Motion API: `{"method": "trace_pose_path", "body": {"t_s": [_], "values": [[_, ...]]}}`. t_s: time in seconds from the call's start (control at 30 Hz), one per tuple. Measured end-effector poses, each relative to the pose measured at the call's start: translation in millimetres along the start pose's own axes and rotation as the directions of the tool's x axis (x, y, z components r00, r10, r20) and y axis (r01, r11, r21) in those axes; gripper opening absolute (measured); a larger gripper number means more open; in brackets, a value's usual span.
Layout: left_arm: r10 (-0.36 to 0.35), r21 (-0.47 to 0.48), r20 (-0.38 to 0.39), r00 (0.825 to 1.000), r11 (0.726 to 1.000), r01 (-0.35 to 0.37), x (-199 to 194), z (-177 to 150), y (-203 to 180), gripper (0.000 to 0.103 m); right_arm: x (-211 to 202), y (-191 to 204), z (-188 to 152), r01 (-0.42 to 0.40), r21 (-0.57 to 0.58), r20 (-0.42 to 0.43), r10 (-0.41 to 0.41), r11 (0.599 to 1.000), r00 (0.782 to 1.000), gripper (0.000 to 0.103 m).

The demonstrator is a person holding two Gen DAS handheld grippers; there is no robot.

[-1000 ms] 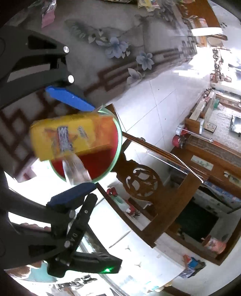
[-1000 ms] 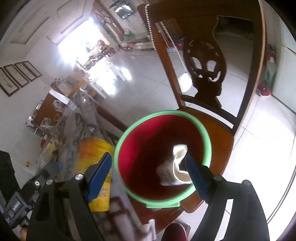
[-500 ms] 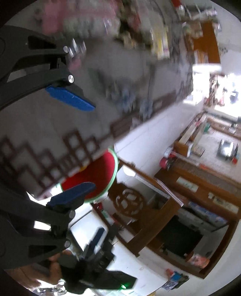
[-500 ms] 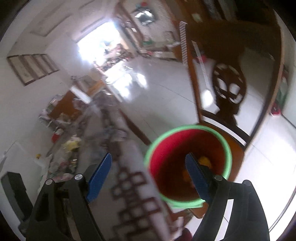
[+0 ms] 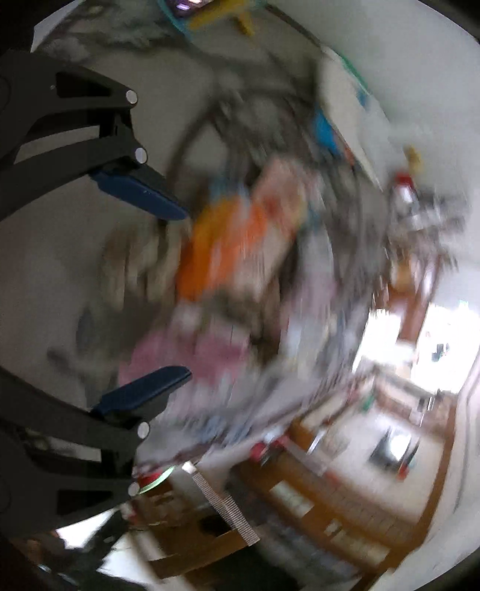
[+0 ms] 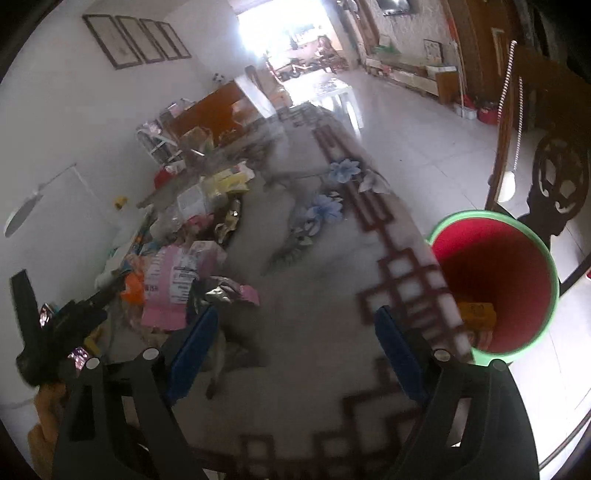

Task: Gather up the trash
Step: 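Grasp the orange snack bag on the table with the left tool, then grasp the pink-and-white printed bag with the right tool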

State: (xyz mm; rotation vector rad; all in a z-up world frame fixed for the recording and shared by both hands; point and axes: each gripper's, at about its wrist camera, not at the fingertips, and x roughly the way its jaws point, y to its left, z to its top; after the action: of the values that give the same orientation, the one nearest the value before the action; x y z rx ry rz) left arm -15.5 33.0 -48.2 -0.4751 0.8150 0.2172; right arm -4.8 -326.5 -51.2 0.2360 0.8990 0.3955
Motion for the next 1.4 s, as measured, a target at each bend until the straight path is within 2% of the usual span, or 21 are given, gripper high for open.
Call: {"method": "trace_pose_path", "body": {"t_s": [0.1, 0.17, 0.33, 0.47, 0.5, 0.53, 0.6, 0.63, 0.73, 0.93, 1.03, 1.1, 1.13, 1.2, 1.3, 1.33, 1.4], "values": [[-0.006, -0.152, -0.065, 0.998, 0.988, -0.004, 25.5, 14.4, 36.7, 0.079, 1.4, 8.9, -0.6, 0.047, -0.046, 0.019, -0.047, 0.998, 0.999, 0.084], [-0.006, -0.198, -0.094, 0.996, 0.98, -0.012, 41.6, 21.8, 46.7, 0.079, 4.6, 9.5, -2.6, 0.056, -0.053, 0.008, -0.055, 0.997, 0.998, 0.084], [-0.007, -0.207, -0.122, 0.992, 0.978, -0.019, 71.6, 40.7, 39.7, 0.079, 6.2, 8.3, -4.2, 0.064, -0.057, 0.015, -0.063, 0.996, 0.998, 0.084], [0.0, -0.224, -0.181, 0.983, 0.974, -0.041, 94.1, 34.9, 49.1, 0.078, 7.6, 7.6, -4.1, 0.066, -0.053, 0.005, -0.066, 0.996, 0.998, 0.084], [-0.012, -0.243, -0.177, 0.984, 0.97, -0.032, 94.7, 30.2, 52.4, 0.073, 8.1, 7.5, -3.8, 0.066, -0.053, 0.004, -0.066, 0.996, 0.998, 0.084], [-0.031, -0.269, -0.165, 0.986, 0.963, -0.015, 95.3, 29.0, 57.2, 0.062, 9.2, 7.3, -3.4, 0.067, -0.052, 0.001, -0.067, 0.996, 0.998, 0.084], [-0.035, -0.272, -0.144, 0.989, 0.962, -0.005, 91.3, 29.3, 60.9, 0.046, 12.4, 7.3, -3.4, 0.074, -0.052, -0.01, -0.075, 0.996, 0.997, 0.084], [-0.019, -0.255, -0.126, 0.992, 0.967, -0.014, 87.5, 31.5, 59.2, 0.041, 13.8, 7.4, -3.3, 0.079, -0.053, -0.015, -0.079, 0.995, 0.997, 0.084], [0.003, -0.199, -0.08, 0.997, 0.98, -0.019, 72.9, 32.1, 50.7, 0.036, 13.5, 7.7, -4.8, 0.087, -0.057, -0.015, -0.088, 0.995, 0.996, 0.084], [-0.078, -0.084, 0.036, 0.996, 0.993, 0.081, 12.6, 23.1, 25.3, 0.035, 18.6, 11.9, -4.6, 0.121, -0.073, -0.038, -0.124, 0.99, 0.992, 0.084], [-0.119, -0.032, 0.075, 0.99, 0.992, 0.122, -13.5, 7.7, 16.7, 0.036, 27.8, 13.2, -1.9, 0.082, -0.03, -0.065, -0.084, 0.996, 0.994, 0.084], [-0.113, -0.008, 0.073, 0.991, 0.993, 0.114, -18.0, -7.4, 16.4, 0.036, 39.4, 19.1, -0.2, 0.06, -0.003, -0.092, -0.06, 0.998, 0.994, 0.084], [-0.096, -0.013, 0.052, 0.994, 0.995, 0.097, -14.1, -12.3, 19.8, 0.036, 45.1, 24.3, 1.0, 0.046, 0.008, -0.105, -0.044, 0.999, 0.993, 0.084], [-0.115, -0.067, 0.02, 0.993, 0.991, 0.116, -8.8, -13.3, 30.8, 0.036, 56.0, 40.8, 6.3, 0.0, 0.016, -0.124, 0.002, 1.0, 0.992, 0.084], [-0.119, -0.098, 0.042, 0.992, 0.988, 0.122, -10.2, -8.5, 37.4, 0.036, 67.2, 74.1, 20.1, -0.054, 0.001, -0.118, 0.053, 0.999, 0.992, 0.084], [-0.127, -0.103, 0.045, 0.991, 0.986, 0.131, -11.1, -7.4, 38.3, 0.036, 70.9, 83.5, 24.4, -0.064, -0.005, -0.116, 0.063, 0.998, 0.991, 0.091], [-0.149, -0.113, 0.044, 0.988, 0.982, 0.153, -12.9, -7.2, 39.4, 0.036, 82.1, 105.0, 35.1, -0.08, -0.016, -0.111, 0.078, 0.997, 0.991, 0.094]]}}
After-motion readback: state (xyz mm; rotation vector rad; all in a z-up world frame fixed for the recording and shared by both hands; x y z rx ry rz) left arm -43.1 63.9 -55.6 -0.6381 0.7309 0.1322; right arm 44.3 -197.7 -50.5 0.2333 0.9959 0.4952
